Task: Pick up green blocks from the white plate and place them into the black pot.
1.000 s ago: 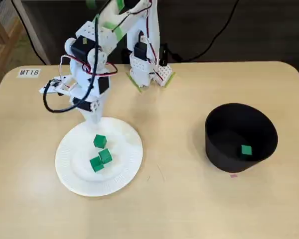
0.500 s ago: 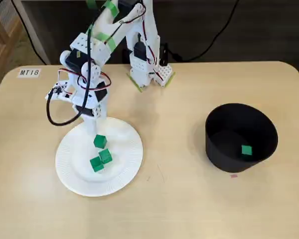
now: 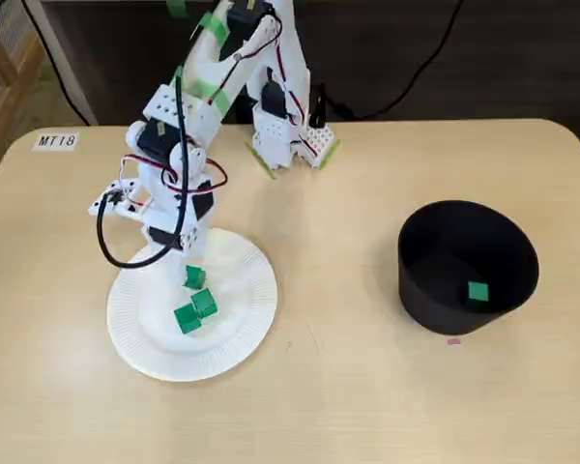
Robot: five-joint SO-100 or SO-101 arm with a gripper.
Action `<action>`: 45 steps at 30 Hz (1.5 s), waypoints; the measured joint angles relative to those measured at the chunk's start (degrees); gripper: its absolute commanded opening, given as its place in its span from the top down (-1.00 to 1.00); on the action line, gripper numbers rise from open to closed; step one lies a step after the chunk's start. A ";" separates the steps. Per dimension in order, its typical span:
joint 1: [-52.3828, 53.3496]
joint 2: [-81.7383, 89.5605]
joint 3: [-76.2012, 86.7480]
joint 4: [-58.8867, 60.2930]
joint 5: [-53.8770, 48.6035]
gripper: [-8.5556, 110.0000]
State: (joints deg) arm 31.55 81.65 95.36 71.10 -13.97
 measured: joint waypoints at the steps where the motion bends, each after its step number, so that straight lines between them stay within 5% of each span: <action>1: 0.18 -0.35 0.00 -0.09 0.09 0.53; 13: -0.79 -0.88 0.09 -0.70 0.35 0.41; 45: -2.81 -1.14 0.09 0.18 1.67 0.61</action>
State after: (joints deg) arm 28.74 80.51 95.45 71.28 -12.30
